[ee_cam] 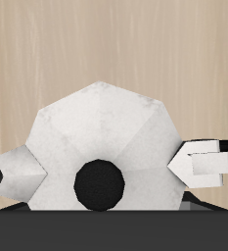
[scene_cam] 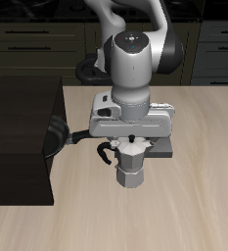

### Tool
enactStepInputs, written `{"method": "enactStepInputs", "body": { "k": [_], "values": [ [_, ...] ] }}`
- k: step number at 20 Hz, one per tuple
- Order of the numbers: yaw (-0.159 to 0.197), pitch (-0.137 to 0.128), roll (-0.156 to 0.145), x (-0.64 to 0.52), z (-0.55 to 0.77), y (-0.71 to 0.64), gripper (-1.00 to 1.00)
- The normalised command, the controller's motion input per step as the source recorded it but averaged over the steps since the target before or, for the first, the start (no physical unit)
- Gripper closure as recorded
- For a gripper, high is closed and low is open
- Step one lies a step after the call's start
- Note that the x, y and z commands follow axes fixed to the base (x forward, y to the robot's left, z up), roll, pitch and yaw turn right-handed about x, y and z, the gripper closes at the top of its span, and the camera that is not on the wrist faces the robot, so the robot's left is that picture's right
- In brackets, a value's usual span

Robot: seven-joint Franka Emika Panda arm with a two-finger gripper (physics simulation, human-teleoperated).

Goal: Place the moka pot on the stove and turn on the stove

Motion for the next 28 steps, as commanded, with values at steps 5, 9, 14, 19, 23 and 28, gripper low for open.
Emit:
{"method": "enactStepInputs", "body": {
  "k": [5, 9, 14, 19, 23, 28],
  "values": [
    [0.005, -0.014, 0.004, -0.21, 0.32, 0.02, 1.0],
    [0.011, -0.034, -0.019, -0.28, 0.48, -0.04, 1.0],
    [0.032, 0.025, 0.014, -0.41, 0.39, 0.08, 1.0],
    [0.038, -0.02, 0.031, -0.38, 0.28, 0.12, 1.0],
    [-0.034, -0.008, 0.007, -0.22, 0.2, -0.01, 1.0],
    [-0.02, 0.012, -0.013, -0.21, 0.05, -0.03, 1.0]
  ]
}}
